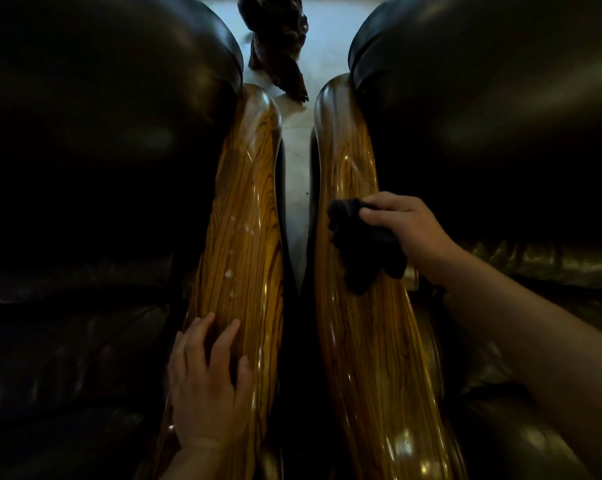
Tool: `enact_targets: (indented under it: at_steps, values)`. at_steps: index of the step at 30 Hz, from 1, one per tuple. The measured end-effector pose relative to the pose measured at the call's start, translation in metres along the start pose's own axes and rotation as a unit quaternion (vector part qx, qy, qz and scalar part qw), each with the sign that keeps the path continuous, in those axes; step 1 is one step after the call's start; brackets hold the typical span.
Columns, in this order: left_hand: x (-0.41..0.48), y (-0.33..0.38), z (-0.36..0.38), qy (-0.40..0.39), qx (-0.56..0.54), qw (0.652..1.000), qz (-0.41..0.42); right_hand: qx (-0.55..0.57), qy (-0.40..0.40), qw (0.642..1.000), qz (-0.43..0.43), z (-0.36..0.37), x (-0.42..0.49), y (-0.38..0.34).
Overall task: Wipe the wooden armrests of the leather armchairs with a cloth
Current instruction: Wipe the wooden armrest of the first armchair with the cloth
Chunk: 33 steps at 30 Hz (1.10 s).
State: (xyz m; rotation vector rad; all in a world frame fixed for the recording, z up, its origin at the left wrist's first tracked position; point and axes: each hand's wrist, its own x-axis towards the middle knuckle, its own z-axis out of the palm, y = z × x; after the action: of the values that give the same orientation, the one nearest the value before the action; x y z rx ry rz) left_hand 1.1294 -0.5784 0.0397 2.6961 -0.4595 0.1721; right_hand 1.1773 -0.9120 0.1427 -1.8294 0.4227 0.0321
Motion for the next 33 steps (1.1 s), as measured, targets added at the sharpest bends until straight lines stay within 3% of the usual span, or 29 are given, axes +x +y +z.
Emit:
enact_targets:
  at_steps: [2,4,5,6,8,17,20,23,26,33]
  values:
    - [0.001,0.0,0.0,0.002,-0.001,1.0,0.001,-0.107,0.047,0.993,0.018,-0.003,0.006,0.005]
    - [0.002,0.001,-0.001,0.004,-0.004,1.0,-0.003,-0.222,0.049,0.974,-0.021,0.005,-0.001,0.014]
    - [0.002,0.001,-0.001,0.004,-0.004,1.0,-0.007,-0.308,0.024,0.948,-0.074,0.015,-0.009,0.022]
    - [0.002,0.001,0.0,0.003,-0.004,1.0,-0.01,-0.415,0.0,0.901,-0.127,0.025,-0.019,0.03]
    - [0.002,0.0,0.001,0.0,-0.004,1.0,-0.007,-0.529,-0.019,0.829,-0.179,0.034,-0.021,0.042]
    - [0.001,-0.002,0.004,0.014,0.004,1.0,-0.002,-0.521,0.054,0.847,-0.094,0.026,0.117,0.019]
    - [0.0,0.002,0.001,0.016,0.004,1.0,0.0,-0.547,0.08,0.815,-0.177,0.042,0.078,0.02]
    - [0.001,0.005,-0.001,0.017,0.006,1.0,-0.002,-0.544,-0.041,0.777,-0.315,0.055,-0.012,0.041]
    - [0.001,0.004,-0.001,0.019,0.012,1.0,0.0,-0.544,-0.134,0.75,-0.353,0.041,-0.034,0.053]
    - [0.002,0.005,-0.001,0.013,-0.007,1.0,-0.005,-0.563,-0.009,0.803,-0.195,0.034,0.109,0.006]
